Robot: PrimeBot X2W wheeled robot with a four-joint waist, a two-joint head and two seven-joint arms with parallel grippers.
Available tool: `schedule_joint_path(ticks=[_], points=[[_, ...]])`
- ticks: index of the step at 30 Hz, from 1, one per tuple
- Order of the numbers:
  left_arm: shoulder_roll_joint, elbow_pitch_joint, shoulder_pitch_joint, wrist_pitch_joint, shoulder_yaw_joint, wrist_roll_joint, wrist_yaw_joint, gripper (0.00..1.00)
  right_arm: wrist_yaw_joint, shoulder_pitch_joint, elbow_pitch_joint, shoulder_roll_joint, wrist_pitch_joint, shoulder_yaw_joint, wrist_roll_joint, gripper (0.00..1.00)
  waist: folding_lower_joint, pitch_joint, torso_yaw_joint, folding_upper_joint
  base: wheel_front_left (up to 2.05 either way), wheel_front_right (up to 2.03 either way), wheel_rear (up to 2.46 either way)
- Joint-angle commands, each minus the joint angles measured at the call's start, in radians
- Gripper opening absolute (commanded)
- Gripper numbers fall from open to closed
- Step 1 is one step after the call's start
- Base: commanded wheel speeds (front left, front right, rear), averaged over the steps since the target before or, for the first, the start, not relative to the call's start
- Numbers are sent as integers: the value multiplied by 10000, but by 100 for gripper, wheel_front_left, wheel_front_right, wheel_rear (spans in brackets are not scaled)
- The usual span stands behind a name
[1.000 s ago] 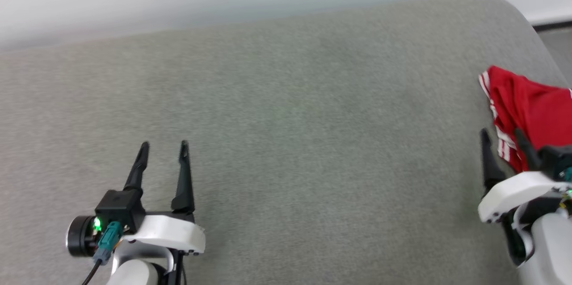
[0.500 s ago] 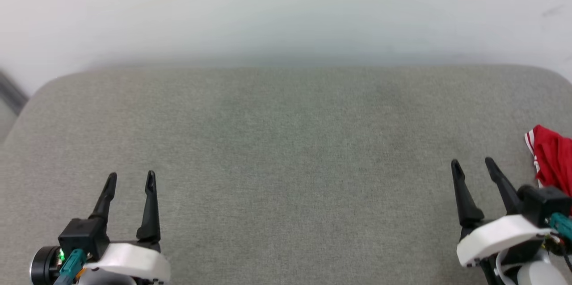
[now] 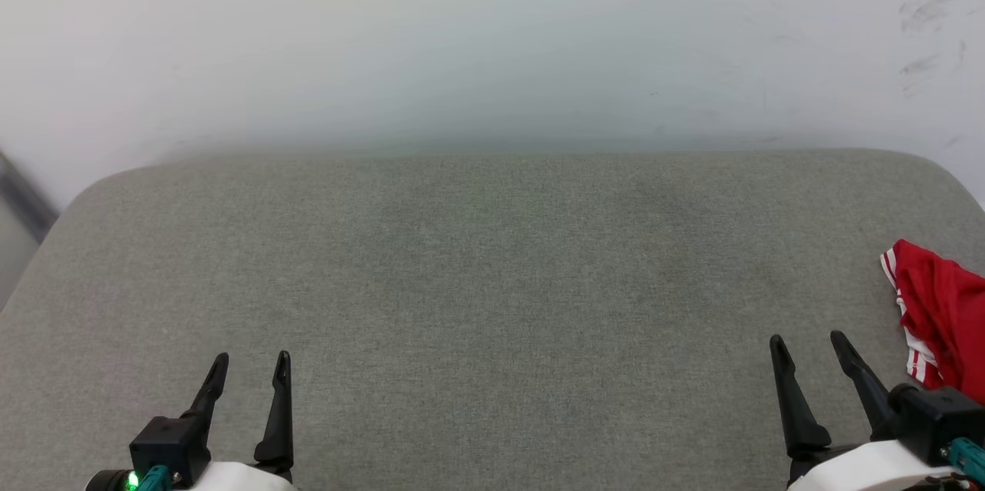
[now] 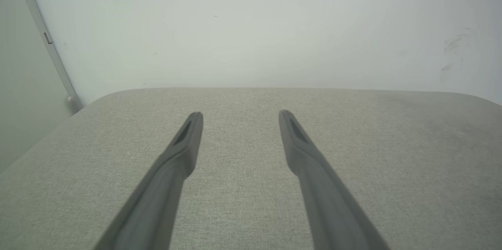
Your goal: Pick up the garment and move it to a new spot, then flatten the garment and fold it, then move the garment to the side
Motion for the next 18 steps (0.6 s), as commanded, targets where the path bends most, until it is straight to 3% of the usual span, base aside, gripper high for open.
schedule_joint_path(ticks=[1,18], points=[[-20,22,122,-46,4,74,44,100,-3,153,-87,54,50,-3,-28,100,1,-30,-12,0,0,0,0],[-69,187,-121,-47,-35,61,-49,100,-3,375,-427,202,145,60,-149,100,1,-5,-47,0,0,0,0]])
